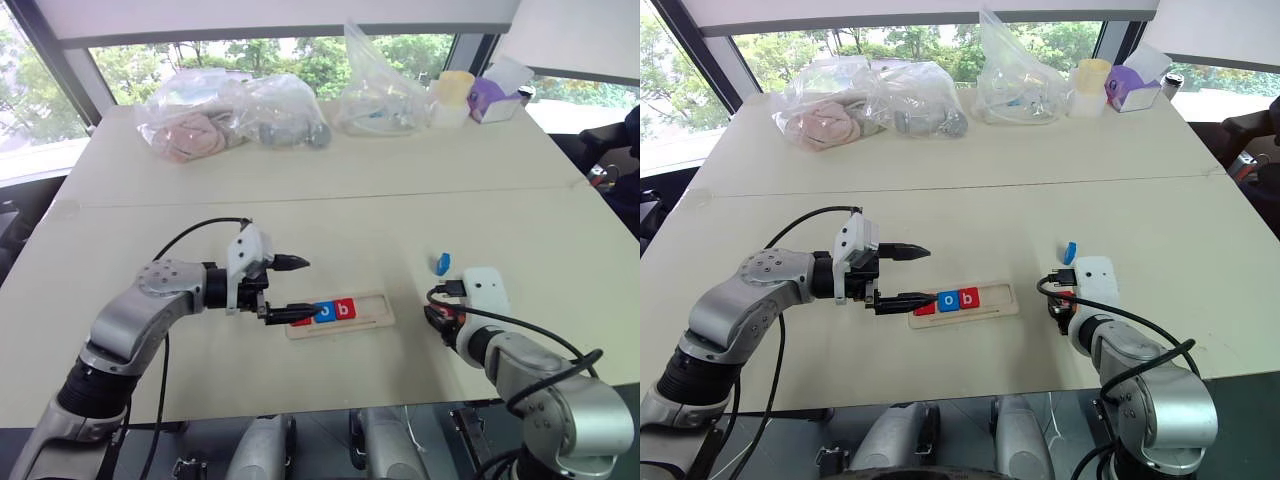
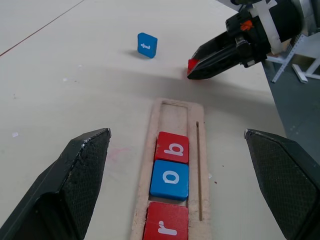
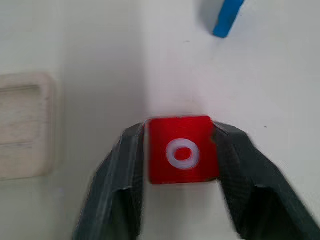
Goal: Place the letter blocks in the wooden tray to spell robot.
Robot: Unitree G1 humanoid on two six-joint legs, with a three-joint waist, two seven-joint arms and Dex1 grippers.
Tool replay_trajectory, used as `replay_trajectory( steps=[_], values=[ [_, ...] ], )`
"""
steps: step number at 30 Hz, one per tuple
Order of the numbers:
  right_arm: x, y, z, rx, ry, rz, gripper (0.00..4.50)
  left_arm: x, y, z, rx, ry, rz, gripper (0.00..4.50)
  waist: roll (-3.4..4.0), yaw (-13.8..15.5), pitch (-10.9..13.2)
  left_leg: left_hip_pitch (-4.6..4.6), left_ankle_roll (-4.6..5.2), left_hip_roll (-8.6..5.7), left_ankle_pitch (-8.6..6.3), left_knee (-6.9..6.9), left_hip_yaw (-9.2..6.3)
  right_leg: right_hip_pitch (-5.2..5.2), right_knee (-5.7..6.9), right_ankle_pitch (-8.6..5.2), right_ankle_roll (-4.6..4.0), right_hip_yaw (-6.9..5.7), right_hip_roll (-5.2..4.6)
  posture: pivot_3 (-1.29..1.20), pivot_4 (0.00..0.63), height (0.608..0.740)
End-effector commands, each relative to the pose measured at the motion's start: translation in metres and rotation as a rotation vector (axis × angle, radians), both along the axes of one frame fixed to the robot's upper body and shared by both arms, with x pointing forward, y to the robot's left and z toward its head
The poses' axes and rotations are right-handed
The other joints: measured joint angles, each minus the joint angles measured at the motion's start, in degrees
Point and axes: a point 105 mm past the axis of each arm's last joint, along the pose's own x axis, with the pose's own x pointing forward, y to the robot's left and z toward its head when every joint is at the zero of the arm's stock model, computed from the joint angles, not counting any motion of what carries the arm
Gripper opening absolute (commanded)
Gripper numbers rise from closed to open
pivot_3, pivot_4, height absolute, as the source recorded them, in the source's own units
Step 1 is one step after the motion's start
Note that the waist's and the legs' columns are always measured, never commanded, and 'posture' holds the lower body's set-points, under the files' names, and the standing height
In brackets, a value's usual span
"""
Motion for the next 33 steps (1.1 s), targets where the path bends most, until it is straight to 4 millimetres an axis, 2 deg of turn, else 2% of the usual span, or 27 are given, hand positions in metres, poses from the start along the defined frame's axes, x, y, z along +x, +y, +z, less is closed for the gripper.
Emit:
replay_trajectory(
  steps=[1,2,6,9,12,14,17,21,27,30,33],
  values=[
    [0.0,-0.002,0.006,-0.016,-0.014,0.026,4.16,-0.001,0.001,0.01,0.0,-0.053,0.002,4.5,0.0,0.0,0.0,0.0,0.0,0.0,0.0,0.0,0.0,0.0,0.0,0.0,0.0,0.0,0.0,0.0,0.15,0.725],
    [0.001,-0.002,0.008,-0.014,-0.019,0.039,4.4,-0.001,0.002,0.01,0.001,-0.052,0.003,4.5,0.0,0.0,0.0,0.0,0.0,0.0,0.0,0.0,0.0,0.0,0.0,0.0,0.0,0.0,0.0,0.0,0.15,0.725],
    [0.003,0.003,0.036,0.014,-0.063,0.341,4.4,-0.003,0.003,0.009,0.006,-0.048,0.002,4.5,0.01,0.0,0.0,0.0,0.0,-0.01,0.0,0.02,0.03,0.02,-0.03,0.0,0.01,0.0,0.01,0.0,0.15,0.725],
    [0.001,-0.007,0.054,-0.089,-0.076,0.6,4.4,-0.003,0.005,0.008,0.01,-0.045,0.0,4.5,-0.02,0.1,0.1,0.01,0.03,-0.02,-0.02,0.03,0.03,0.08,-0.11,-0.13,0.21,-0.04,0.01,0.0,0.15,0.725],
    [0.001,-0.019,0.059,-0.169,-0.056,0.783,4.4,-0.004,0.007,0.008,0.019,-0.047,-0.009,4.5,-0.09,0.2,0.1,0.01,0.08,-0.01,-0.05,0.0,0.0,0.14,-0.15,-0.18,0.27,-0.09,0.02,0.0,0.15,0.725],
    [0.003,-0.028,0.059,-0.211,-0.033,0.883,4.4,-0.004,0.01,0.008,0.03,-0.051,-0.016,4.5,-0.09,-0.1,0.1,0.02,0.09,0.0,-0.06,0.0,0.02,0.15,-0.16,-0.18,0.28,-0.08,0.03,0.0,0.15,0.725],
    [0.002,-0.035,0.047,-0.312,0.026,1.072,4.4,-0.003,0.019,0.01,0.052,-0.057,-0.013,4.5,-0.11,0.0,0.1,0.05,0.1,0.0,-0.06,0.02,0.12,0.15,-0.16,-0.17,0.28,-0.03,0.02,0.0,0.15,0.725],
    [0.019,-0.044,0.039,-0.415,0.025,1.212,4.4,-0.001,0.031,0.016,0.074,-0.068,0.008,4.5,-0.1,-0.1,0.1,0.06,0.1,0.01,-0.06,0.04,0.13,0.15,-0.14,-0.14,0.23,-0.01,0.0,0.0,0.15,0.725],
    [0.039,-0.04,0.032,-0.482,-0.014,1.352,4.4,-0.001,0.04,0.016,0.101,-0.077,0.046,4.5,-0.08,0.1,0.1,0.06,0.09,0.01,-0.06,0.04,0.12,0.13,-0.13,-0.04,0.07,0.0,-0.03,0.0,0.15,0.725],
    [0.039,-0.036,0.028,-0.482,-0.011,1.4,4.4,-0.004,0.042,0.016,0.102,-0.076,0.058,4.5,-0.08,0.3,0.1,0.03,0.09,0.01,-0.07,0.01,0.11,0.1,-0.13,-0.04,0.11,0.0,-0.08,0.0,0.15,0.725],
    [0.039,-0.039,0.024,-0.493,0.014,1.427,4.4,-0.006,0.042,0.017,0.1,-0.077,0.069,4.5,-0.08,0.3,0.1,0.01,0.09,-0.01,-0.07,0.04,0.11,0.1,-0.13,-0.03,0.1,0.06,-0.14,0.0,0.15,0.725]
  ],
)
